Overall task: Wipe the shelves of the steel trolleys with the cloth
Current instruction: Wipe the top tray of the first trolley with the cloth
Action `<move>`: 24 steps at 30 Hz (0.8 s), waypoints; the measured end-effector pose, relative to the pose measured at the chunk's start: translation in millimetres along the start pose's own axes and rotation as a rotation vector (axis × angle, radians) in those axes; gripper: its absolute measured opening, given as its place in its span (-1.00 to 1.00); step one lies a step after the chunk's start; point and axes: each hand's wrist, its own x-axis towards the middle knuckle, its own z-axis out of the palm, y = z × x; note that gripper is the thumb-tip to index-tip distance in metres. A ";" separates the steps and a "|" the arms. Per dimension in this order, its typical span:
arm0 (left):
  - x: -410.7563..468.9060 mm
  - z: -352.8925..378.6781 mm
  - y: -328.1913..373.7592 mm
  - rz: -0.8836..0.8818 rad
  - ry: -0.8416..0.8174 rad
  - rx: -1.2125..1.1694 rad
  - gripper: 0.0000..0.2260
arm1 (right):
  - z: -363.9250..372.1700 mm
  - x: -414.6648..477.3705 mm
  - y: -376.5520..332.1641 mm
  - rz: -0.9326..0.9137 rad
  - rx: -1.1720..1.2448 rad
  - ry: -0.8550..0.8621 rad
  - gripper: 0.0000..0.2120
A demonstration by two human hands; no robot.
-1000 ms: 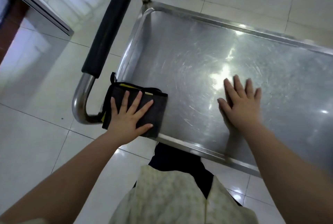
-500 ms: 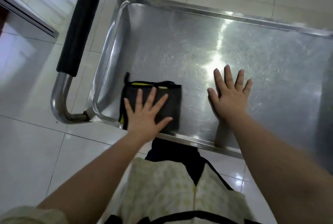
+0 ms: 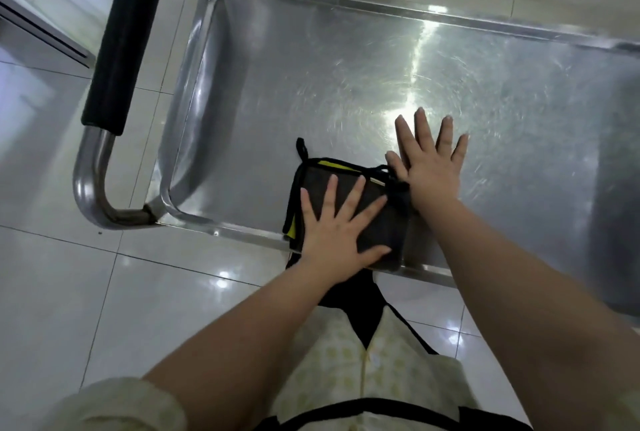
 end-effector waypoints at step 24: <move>33.7 2.3 78.8 0.192 -0.003 0.072 -0.27 | 3.9 -81.8 142.5 0.278 0.051 -0.008 -0.42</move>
